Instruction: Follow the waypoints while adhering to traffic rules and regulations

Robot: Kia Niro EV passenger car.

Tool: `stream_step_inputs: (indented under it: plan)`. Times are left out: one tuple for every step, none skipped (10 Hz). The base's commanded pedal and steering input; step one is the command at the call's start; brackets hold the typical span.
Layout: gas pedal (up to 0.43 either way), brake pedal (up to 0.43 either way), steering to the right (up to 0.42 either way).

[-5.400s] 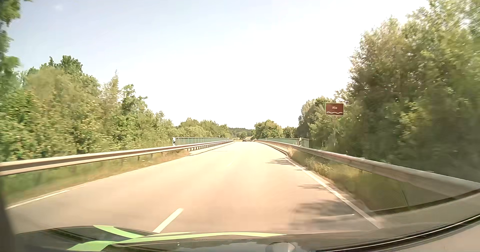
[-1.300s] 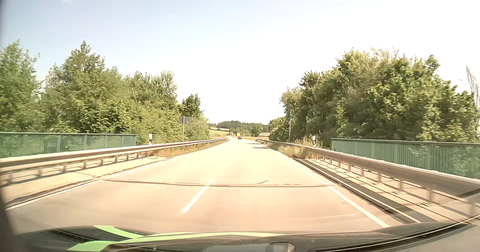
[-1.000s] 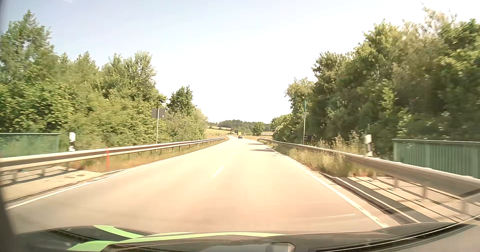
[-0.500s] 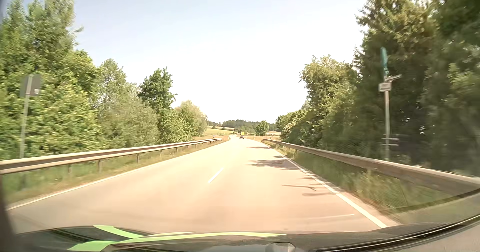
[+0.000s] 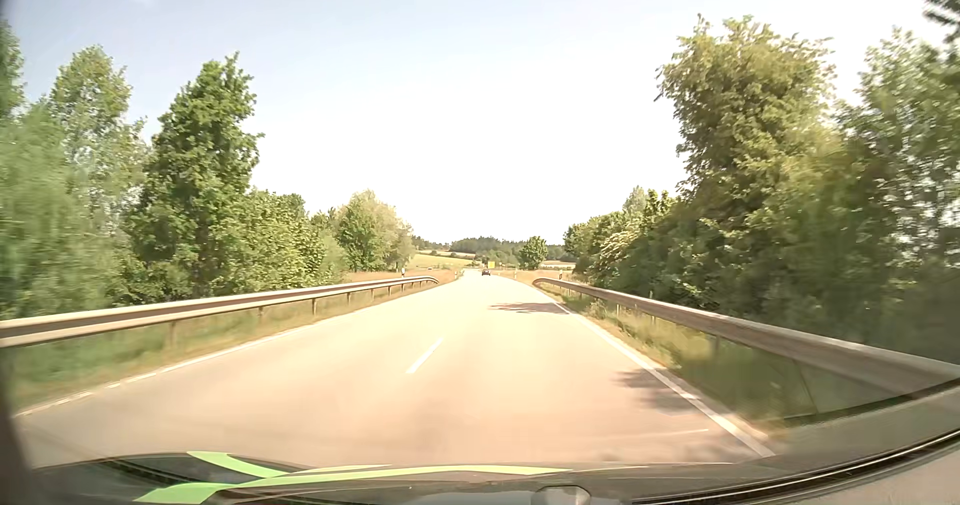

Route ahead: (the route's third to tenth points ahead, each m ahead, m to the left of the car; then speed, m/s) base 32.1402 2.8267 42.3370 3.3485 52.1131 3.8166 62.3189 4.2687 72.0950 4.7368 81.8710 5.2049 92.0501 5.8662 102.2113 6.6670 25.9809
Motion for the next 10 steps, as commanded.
stream_step_inputs:
  plan:
    - [0.118,0.000,-0.007]
    - [0.130,0.000,-0.006]
    - [0.150,0.000,-0.006]
    - [0.150,0.000,-0.006]
    - [0.157,0.000,-0.006]
    - [0.157,0.000,-0.007]
    - [0.157,0.000,-0.007]
    - [0.169,0.000,-0.006]
    - [0.177,0.000,-0.006]
    - [0.189,0.000,-0.006]
